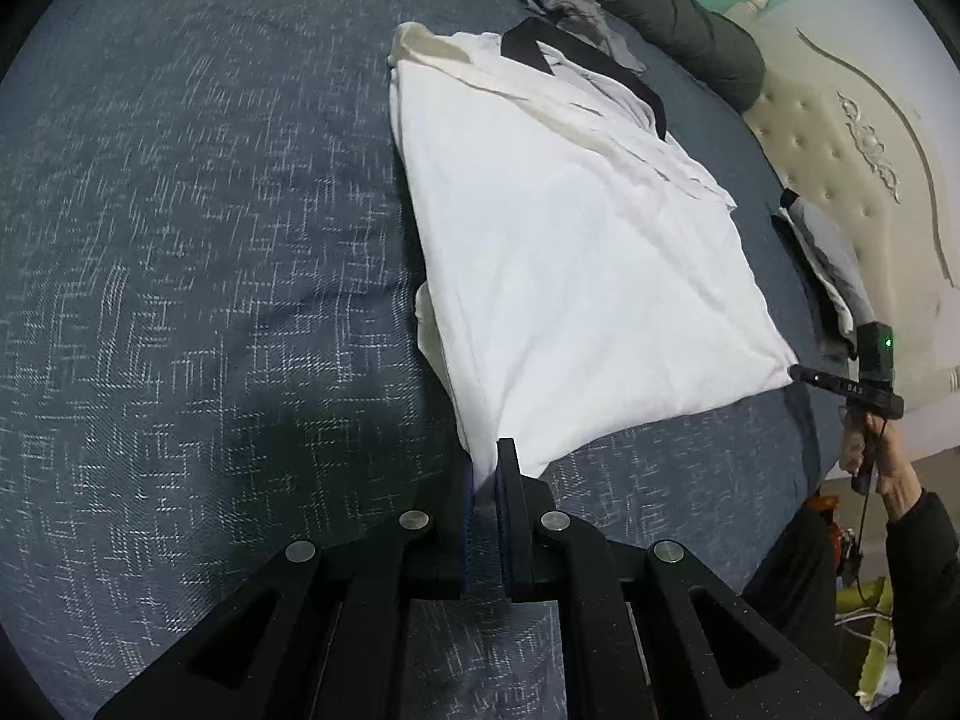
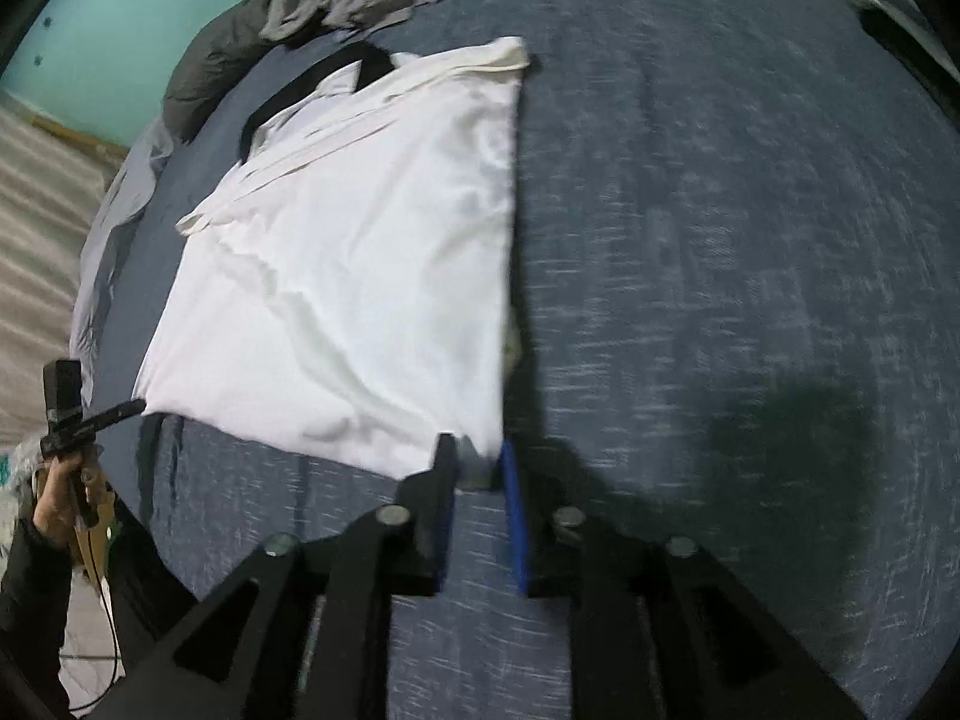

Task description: Fold clothes

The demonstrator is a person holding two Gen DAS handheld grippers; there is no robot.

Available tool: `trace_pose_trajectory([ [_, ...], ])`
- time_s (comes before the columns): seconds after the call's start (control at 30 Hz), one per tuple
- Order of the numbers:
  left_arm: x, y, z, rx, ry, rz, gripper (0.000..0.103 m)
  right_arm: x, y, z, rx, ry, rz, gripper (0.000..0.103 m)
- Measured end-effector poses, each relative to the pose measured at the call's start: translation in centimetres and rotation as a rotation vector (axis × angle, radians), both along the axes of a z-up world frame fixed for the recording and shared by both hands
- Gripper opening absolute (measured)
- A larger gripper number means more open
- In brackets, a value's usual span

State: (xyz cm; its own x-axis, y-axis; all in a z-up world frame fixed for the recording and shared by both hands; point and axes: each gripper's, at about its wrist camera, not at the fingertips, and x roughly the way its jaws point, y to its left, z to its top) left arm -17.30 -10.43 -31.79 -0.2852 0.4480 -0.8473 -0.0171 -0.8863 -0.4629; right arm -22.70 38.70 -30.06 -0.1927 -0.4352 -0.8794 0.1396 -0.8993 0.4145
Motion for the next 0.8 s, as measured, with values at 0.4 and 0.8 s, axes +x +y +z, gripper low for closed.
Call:
trace_pose_trajectory([
  [0.4, 0.2, 0.3, -0.9, -0.018, -0.017, 0.052, 0.008, -0.1, 0.2, 0.3, -0.020, 0.058, 0.009, 0.019],
  [0.8, -1.9, -1.4, 1.7, -0.048, 0.041, 0.133, 0.021, -3.2, 0.5, 2.8, 0.037, 0.136, -0.034, 0.019],
])
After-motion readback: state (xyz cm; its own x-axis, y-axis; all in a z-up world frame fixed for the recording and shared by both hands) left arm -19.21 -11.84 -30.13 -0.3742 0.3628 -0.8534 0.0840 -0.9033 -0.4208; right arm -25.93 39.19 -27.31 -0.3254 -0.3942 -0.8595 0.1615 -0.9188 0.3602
